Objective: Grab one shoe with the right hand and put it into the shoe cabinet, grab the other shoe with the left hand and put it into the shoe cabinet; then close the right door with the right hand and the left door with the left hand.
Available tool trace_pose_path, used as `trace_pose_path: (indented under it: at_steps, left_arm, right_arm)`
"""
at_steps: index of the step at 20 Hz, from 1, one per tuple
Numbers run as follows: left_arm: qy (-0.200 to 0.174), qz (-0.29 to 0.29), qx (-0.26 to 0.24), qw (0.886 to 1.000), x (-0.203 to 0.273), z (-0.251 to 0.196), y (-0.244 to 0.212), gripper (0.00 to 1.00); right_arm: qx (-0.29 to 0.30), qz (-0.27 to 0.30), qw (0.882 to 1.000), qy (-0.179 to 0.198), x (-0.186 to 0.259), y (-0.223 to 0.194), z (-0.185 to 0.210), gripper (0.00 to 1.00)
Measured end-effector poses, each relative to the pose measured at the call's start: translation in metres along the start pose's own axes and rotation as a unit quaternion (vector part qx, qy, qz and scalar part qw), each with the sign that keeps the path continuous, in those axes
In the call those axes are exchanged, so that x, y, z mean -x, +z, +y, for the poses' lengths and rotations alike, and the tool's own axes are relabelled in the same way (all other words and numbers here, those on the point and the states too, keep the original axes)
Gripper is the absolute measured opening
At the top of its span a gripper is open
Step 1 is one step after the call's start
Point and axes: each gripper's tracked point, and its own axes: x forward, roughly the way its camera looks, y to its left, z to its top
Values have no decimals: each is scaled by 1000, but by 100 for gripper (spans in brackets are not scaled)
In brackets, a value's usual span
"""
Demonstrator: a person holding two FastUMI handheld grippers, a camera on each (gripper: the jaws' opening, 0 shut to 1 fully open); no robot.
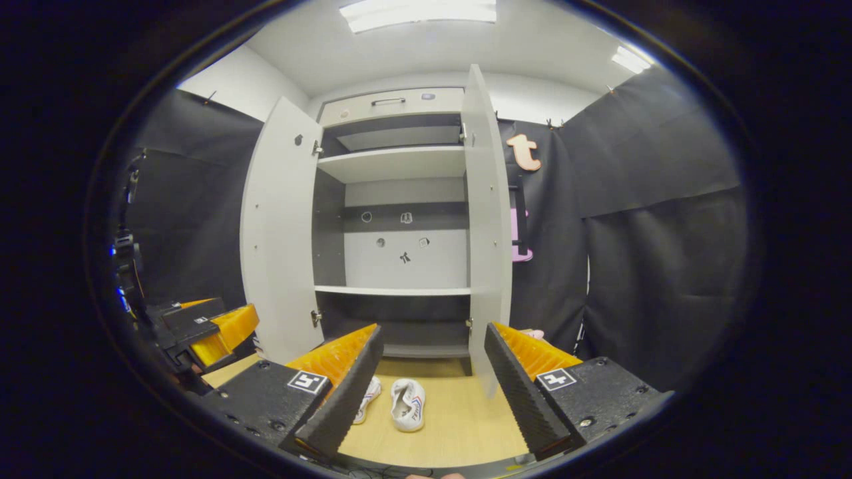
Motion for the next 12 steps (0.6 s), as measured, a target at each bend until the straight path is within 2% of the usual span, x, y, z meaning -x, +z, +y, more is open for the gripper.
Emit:
trace_pose_path:
  at_steps: [1, 11, 12]
  left_arm:
    - [0, -2, 0, 1000, 0, 0, 1, 95]
    - [-3, -3, -3, 1000, 0, 1, 3, 95]
    - [-3, -3, -4, 1000, 0, 2, 3, 95]
  right_arm:
    - [0, 0, 1000, -1, 0, 1, 0, 94]
    - [7, 5, 1000, 7, -2, -2, 13, 94]
    - [7, 5, 1000, 10, -3, -3, 16, 99]
